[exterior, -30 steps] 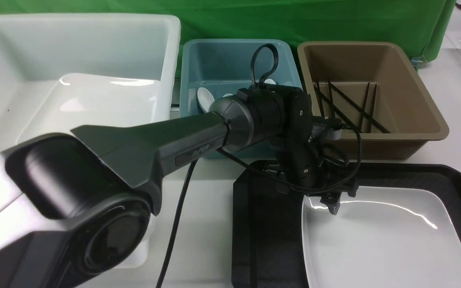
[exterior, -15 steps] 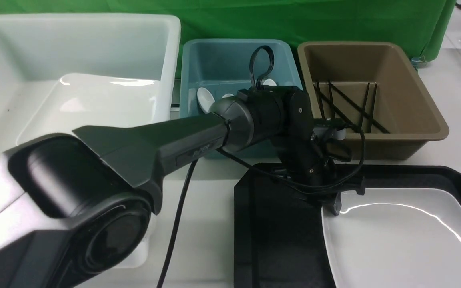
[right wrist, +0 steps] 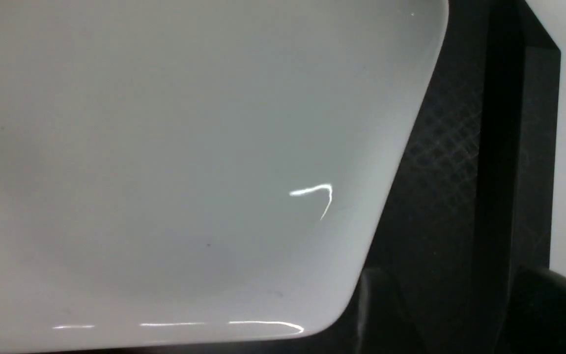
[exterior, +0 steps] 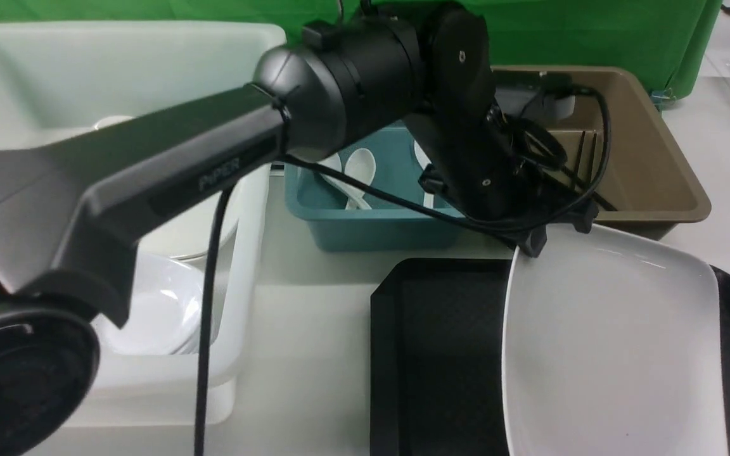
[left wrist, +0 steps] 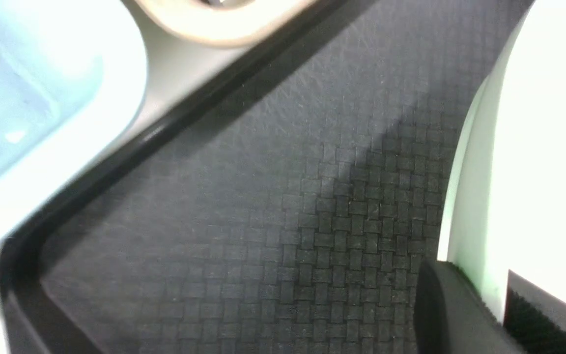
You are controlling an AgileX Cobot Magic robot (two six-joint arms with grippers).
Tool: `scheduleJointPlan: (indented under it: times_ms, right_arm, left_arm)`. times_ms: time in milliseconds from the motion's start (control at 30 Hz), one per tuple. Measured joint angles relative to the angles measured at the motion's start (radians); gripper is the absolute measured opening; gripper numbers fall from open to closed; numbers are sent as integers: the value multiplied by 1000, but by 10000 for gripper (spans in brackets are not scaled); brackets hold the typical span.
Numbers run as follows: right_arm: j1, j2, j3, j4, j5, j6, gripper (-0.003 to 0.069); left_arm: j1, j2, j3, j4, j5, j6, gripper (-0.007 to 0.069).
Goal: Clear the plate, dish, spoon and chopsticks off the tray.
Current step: Use the left arm to put the plate into the large storage box on the left
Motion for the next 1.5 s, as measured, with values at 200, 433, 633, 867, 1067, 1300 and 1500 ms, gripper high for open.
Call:
scheduleJointPlan:
  times_ms: [200, 433, 633, 867, 1067, 1300, 1500]
  right_arm:
    - [0, 0, 0, 0, 0, 0, 376]
    - [0, 0, 0, 0, -15, 0, 376]
    - [0, 0, 0, 0, -28, 0, 376]
    - [0, 0, 0, 0, -30, 0, 376]
    - [0, 0, 0, 0, -31, 0, 376]
    - [0, 0, 0, 0, -35, 0, 376]
    - [0, 0, 0, 0, -37, 0, 376]
  left_arm:
    - [0, -61, 2, 55, 30, 0, 17]
    - [0, -141, 5, 125, 61, -5, 20]
    - [10, -161, 5, 177, 93, -16, 20]
    - [31, -171, 7, 180, 103, -37, 20]
    - [34, -205, 7, 188, 108, -37, 22]
    - [34, -235, -18, 208, 137, -37, 22]
    - [71, -252, -113, 237, 190, -40, 22]
